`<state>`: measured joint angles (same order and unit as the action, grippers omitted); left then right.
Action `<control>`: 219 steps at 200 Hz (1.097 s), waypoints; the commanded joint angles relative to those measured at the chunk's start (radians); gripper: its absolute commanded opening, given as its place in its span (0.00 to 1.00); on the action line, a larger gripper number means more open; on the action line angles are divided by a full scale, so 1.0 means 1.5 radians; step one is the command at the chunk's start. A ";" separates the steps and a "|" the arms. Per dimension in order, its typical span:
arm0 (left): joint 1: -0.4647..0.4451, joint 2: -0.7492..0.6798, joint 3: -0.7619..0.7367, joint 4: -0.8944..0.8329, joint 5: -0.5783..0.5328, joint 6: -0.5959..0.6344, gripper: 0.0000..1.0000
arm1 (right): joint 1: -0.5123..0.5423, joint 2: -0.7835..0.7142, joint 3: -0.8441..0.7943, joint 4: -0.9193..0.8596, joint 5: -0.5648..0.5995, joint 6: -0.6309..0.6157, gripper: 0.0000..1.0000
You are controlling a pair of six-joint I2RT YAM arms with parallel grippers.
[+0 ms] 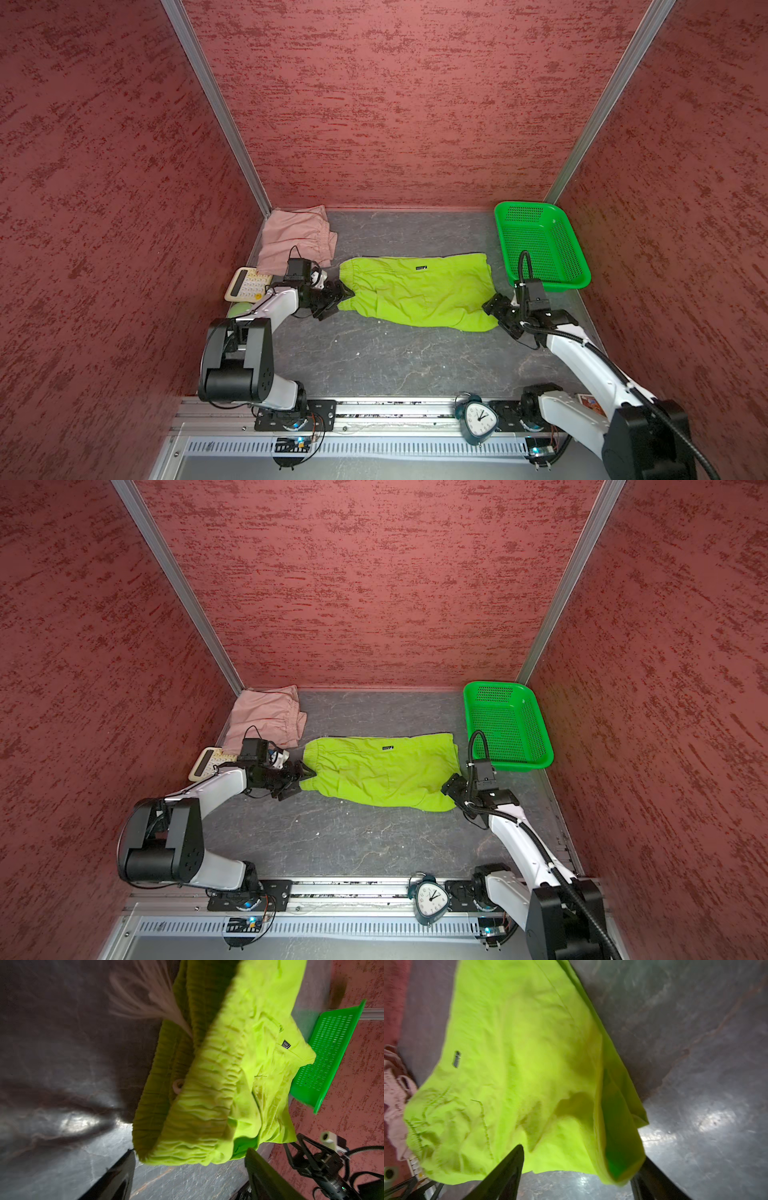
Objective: Fold and stack the shorts
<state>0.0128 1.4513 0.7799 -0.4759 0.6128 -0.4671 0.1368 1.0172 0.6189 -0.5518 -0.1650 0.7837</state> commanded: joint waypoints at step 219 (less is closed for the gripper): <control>0.281 -0.345 0.293 -0.363 -0.026 0.156 0.99 | 0.688 0.772 0.659 0.182 0.473 -0.852 0.99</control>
<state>0.4114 0.9386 1.2224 -0.9882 0.5419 -0.2737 1.1751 2.1433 1.5600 -0.3637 0.4603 -0.3523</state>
